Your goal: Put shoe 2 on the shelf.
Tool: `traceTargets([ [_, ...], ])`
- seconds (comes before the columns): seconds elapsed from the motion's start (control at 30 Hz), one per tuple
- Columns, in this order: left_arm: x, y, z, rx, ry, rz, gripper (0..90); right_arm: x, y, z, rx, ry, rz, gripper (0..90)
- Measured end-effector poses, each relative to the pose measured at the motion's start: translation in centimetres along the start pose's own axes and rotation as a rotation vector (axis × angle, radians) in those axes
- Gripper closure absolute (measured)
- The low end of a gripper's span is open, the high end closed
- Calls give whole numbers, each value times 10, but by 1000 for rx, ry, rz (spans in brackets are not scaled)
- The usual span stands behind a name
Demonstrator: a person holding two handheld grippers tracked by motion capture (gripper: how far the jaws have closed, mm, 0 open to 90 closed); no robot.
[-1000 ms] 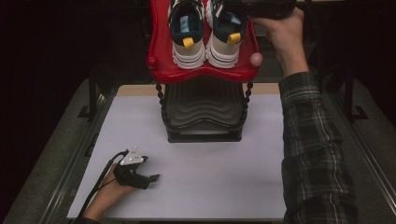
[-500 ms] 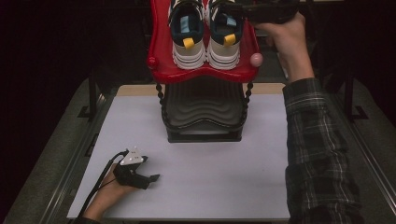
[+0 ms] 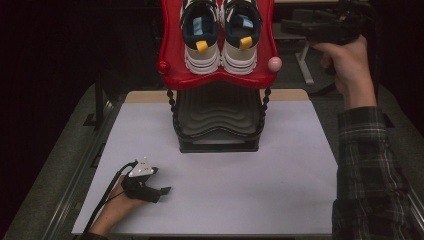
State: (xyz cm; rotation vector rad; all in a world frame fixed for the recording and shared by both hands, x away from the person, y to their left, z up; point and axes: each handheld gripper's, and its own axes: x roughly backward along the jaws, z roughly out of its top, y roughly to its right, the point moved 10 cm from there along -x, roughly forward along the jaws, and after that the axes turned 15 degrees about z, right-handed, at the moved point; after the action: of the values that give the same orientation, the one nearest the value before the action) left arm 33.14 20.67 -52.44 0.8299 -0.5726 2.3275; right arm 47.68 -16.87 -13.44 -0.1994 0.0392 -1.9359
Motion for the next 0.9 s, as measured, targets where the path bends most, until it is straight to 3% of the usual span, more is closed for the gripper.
traceTargets([
  [0.4, 0, 0, 0, 0, 0, 1, 131, 32, 5, -53, -53, -14, -62, 201],
  [0.9, 0, 0, 1, 5, 5, 2, 131, 54, -8, -125, -98, -44, -80, 189],
])
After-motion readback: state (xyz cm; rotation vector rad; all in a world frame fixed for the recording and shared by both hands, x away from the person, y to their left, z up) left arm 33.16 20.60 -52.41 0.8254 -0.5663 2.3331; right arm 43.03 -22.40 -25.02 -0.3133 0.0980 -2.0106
